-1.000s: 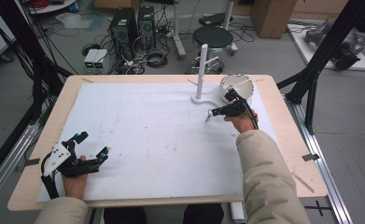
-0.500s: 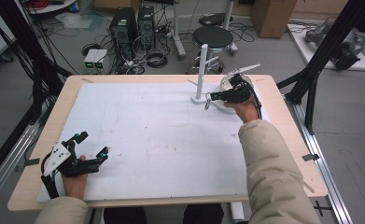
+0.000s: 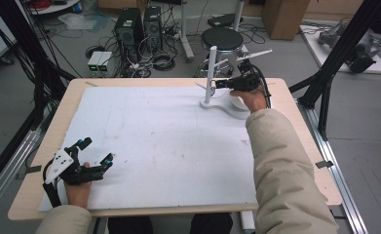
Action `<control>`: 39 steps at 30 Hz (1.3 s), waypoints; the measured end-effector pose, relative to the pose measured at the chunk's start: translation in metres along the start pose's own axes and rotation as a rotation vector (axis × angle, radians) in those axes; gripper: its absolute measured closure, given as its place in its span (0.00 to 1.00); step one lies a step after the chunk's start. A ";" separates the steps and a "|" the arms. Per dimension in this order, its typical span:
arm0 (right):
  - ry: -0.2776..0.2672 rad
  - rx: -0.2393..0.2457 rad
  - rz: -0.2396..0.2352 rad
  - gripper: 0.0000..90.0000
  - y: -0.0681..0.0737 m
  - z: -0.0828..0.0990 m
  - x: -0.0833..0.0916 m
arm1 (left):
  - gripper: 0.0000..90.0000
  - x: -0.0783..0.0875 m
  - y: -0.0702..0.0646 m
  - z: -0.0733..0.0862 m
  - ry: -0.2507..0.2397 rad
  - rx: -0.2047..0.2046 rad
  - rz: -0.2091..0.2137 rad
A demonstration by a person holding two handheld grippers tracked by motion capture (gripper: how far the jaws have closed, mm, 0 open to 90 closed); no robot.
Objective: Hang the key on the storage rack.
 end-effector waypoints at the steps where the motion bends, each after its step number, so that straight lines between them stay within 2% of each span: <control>1: -0.014 0.006 -0.004 0.99 0.000 -0.001 -0.001 | 0.02 0.000 0.000 0.000 0.001 -0.001 0.001; 7: -0.026 -0.015 -0.005 0.99 -0.005 -0.003 -0.008 | 0.02 0.000 0.000 0.000 0.001 -0.001 0.000; 14: -0.038 -0.038 0.017 0.99 -0.012 -0.002 -0.015 | 0.02 0.000 0.000 0.000 0.003 -0.003 0.001; 20: -0.032 -0.052 0.022 0.99 -0.017 0.000 -0.020 | 0.02 0.000 0.000 0.000 0.002 -0.001 0.001; 39: -0.042 -0.072 0.059 0.99 -0.026 0.005 -0.032 | 0.02 0.000 0.000 0.000 0.003 -0.003 0.000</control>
Point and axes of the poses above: each handheld gripper's, and its own axes: x roughly backward along the jaws, z roughly out of its underside, y roughly to its left, the point moved 1 cm from there along -x, roughly forward along the jaws, and after that the axes turned 8 degrees about z, right-handed, at the moved point
